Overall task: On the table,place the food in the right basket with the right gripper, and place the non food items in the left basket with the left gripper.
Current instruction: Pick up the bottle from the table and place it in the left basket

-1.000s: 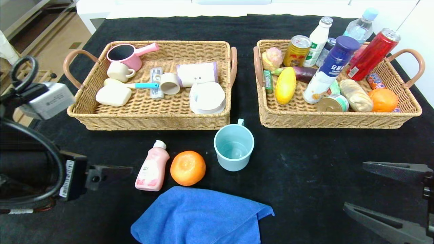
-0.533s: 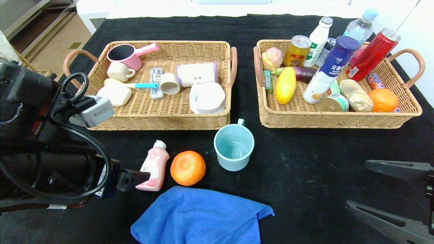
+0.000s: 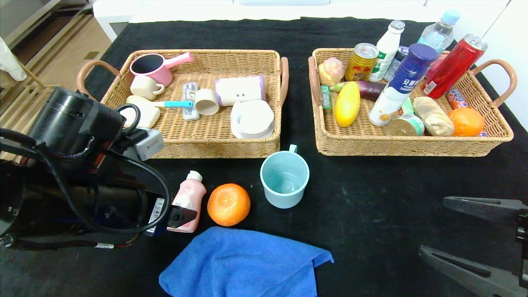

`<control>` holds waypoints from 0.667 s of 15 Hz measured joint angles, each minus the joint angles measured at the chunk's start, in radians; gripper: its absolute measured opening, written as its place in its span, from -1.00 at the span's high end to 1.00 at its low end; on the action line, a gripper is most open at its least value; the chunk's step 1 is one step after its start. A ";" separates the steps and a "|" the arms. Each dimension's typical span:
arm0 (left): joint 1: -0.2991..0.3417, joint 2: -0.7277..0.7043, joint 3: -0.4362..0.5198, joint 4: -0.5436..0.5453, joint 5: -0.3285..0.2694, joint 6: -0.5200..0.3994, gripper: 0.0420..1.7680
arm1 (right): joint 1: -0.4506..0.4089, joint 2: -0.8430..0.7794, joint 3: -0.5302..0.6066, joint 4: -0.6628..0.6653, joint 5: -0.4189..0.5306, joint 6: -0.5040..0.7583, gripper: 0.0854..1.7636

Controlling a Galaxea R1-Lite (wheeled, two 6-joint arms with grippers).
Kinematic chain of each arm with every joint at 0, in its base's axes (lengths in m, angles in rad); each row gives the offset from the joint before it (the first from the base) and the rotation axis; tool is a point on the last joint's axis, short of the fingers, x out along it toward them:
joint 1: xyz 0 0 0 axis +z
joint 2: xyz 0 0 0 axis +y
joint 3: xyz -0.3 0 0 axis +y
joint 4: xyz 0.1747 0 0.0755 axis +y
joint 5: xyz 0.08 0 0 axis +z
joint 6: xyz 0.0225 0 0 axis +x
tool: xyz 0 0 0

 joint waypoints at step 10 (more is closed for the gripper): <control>0.010 0.064 -0.014 -0.020 -0.004 0.007 -0.94 | 0.000 0.000 0.001 0.000 -0.001 0.000 -0.94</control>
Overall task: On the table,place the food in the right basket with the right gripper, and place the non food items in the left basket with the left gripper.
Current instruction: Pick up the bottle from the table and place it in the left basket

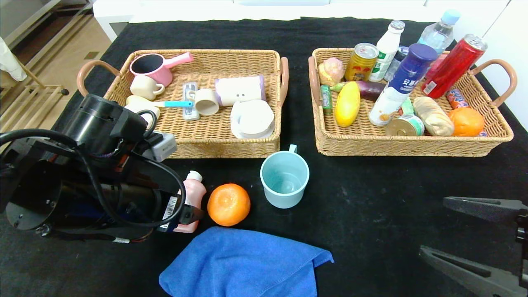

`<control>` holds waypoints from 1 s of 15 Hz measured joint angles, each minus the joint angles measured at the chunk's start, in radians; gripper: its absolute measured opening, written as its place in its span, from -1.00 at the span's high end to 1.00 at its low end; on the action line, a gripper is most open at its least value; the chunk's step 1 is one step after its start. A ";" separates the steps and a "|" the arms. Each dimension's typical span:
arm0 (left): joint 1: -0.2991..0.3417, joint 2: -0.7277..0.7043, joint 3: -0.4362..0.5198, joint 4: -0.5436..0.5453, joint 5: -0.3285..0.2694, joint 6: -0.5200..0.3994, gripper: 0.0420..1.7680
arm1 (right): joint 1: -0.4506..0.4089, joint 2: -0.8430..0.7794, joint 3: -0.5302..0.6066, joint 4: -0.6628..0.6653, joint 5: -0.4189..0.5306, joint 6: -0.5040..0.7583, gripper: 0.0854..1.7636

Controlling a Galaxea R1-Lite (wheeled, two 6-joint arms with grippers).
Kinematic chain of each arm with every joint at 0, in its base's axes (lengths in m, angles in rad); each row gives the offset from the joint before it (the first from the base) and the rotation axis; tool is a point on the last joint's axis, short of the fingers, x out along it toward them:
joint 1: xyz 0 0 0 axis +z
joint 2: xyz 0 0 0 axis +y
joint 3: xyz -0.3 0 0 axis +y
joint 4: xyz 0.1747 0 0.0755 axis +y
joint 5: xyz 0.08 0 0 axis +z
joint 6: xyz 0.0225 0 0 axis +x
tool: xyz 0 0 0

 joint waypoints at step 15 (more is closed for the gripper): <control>0.002 0.046 -0.014 -0.003 0.007 -0.004 -0.94 | -0.004 -0.006 -0.002 0.000 -0.001 0.000 -0.94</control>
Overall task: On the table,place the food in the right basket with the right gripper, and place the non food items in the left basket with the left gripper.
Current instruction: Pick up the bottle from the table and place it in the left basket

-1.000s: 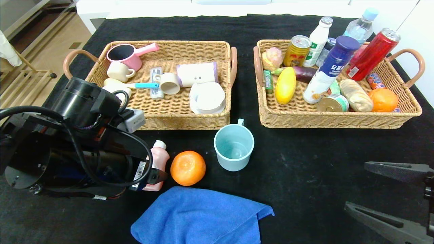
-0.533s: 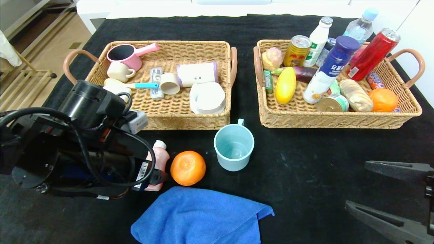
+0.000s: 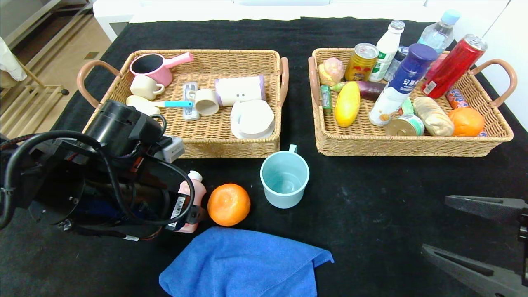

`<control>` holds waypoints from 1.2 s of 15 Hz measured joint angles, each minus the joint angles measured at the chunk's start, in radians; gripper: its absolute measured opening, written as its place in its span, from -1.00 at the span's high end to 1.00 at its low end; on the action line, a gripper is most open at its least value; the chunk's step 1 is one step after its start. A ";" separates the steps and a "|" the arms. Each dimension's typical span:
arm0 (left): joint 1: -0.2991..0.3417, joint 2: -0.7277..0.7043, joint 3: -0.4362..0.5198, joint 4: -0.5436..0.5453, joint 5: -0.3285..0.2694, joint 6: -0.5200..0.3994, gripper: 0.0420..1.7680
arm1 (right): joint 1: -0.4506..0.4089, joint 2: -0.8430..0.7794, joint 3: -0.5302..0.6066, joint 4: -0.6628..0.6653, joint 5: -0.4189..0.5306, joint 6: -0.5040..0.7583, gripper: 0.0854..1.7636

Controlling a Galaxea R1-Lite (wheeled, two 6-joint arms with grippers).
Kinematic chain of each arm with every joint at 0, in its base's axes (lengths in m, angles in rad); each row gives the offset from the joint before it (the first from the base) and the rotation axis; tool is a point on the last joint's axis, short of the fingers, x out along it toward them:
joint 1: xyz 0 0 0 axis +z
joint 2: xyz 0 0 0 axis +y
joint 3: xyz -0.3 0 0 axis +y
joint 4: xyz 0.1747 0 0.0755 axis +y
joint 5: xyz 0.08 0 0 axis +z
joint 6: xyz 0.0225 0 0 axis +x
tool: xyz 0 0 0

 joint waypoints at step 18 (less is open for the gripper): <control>0.000 0.017 0.017 -0.048 0.000 0.000 0.07 | 0.000 0.006 0.007 0.001 0.001 0.000 -0.94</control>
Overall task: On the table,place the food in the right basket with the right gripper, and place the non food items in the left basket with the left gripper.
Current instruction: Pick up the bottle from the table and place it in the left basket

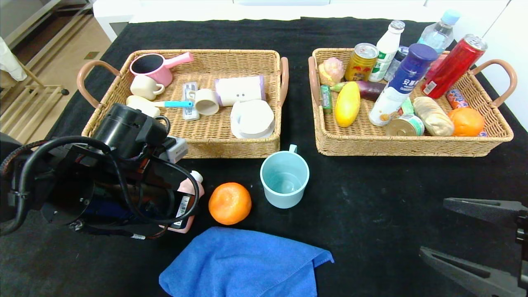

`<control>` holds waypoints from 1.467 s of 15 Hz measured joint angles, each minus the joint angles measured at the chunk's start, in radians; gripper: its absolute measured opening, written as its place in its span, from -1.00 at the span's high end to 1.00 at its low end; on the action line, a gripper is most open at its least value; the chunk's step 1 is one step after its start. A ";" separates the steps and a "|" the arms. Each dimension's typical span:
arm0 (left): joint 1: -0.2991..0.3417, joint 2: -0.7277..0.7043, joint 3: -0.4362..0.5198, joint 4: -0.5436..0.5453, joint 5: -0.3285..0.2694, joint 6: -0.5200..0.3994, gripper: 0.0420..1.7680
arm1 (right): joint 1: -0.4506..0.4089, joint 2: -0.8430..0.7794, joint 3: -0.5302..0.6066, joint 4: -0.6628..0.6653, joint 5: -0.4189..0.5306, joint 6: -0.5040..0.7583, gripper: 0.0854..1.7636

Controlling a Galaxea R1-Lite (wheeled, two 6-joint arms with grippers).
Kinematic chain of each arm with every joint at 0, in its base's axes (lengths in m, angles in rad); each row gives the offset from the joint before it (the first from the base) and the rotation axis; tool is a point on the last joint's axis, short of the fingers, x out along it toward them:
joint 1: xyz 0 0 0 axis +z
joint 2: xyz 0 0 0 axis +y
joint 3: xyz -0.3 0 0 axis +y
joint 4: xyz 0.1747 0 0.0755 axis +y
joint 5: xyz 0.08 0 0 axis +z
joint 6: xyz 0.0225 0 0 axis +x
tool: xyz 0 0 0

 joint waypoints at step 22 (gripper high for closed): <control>0.001 -0.153 -0.019 -0.004 -0.003 0.030 0.07 | 0.003 0.024 0.011 0.000 0.000 -0.001 -0.94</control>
